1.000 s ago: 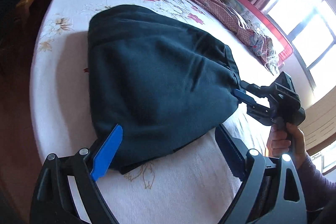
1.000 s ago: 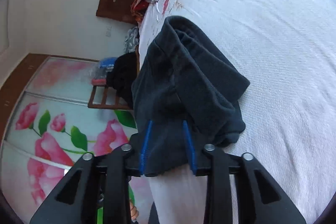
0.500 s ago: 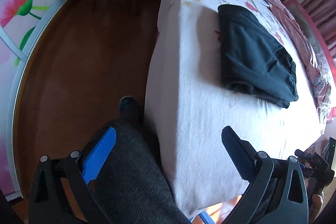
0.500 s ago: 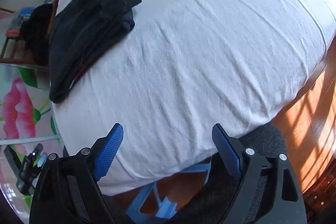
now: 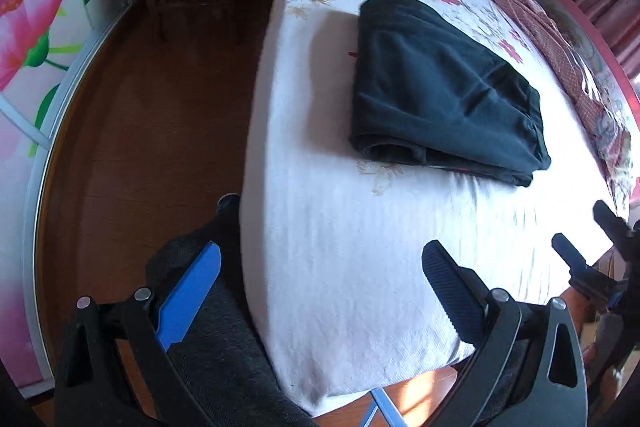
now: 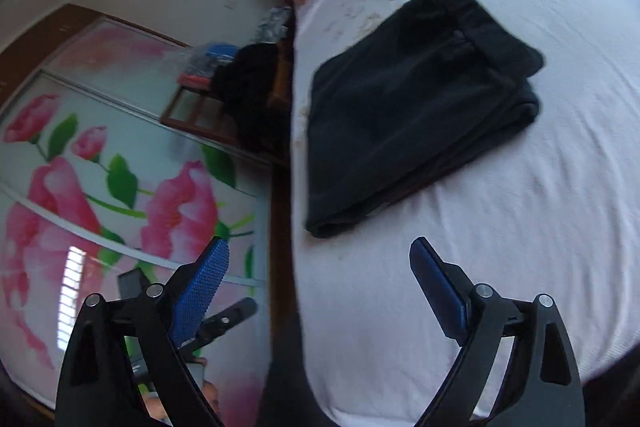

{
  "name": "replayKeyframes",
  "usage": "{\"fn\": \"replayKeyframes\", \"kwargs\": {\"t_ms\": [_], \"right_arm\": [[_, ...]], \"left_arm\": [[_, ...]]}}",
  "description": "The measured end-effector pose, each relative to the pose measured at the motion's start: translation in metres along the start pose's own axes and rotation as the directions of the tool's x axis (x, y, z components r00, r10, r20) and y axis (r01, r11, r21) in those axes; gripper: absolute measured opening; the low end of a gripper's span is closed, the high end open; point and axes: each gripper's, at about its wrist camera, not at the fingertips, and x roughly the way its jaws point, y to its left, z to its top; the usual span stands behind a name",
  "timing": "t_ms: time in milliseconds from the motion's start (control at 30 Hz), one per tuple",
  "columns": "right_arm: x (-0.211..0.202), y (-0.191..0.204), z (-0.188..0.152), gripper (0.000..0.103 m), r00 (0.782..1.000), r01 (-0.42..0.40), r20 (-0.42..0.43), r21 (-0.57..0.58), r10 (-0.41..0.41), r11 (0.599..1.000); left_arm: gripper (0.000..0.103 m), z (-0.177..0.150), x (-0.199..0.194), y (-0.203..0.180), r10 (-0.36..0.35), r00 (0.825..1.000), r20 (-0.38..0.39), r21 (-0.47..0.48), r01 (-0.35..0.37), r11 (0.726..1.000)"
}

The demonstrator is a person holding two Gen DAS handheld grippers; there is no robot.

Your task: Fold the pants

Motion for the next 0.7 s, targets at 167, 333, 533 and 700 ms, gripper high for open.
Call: {"fn": "replayKeyframes", "kwargs": {"t_ms": [167, 333, 533, 700], "right_arm": [[0.081, 0.023, -0.016, 0.091, 0.998, 0.057, -0.013, -0.206, -0.061, 0.977], [0.121, 0.041, -0.003, 0.091, 0.999, 0.032, 0.014, -0.272, -0.029, 0.962], [0.166, 0.022, -0.021, 0.092, 0.989, 0.03, -0.136, -0.239, -0.064, 0.971], [0.138, 0.035, -0.033, 0.092, 0.989, -0.012, -0.146, -0.246, -0.025, 0.969]], "left_arm": [[0.101, -0.001, 0.0, 0.048, 0.003, 1.0, -0.01, -0.091, -0.003, 0.996], [0.101, -0.006, 0.012, 0.084, 0.004, 0.999, -0.046, -0.169, -0.012, 0.986], [0.101, -0.001, 0.026, 0.086, -0.052, 0.995, -0.082, -0.185, 0.036, 0.982], [0.101, 0.004, 0.027, 0.08, -0.056, 0.995, -0.078, -0.168, 0.042, 0.985]]}}
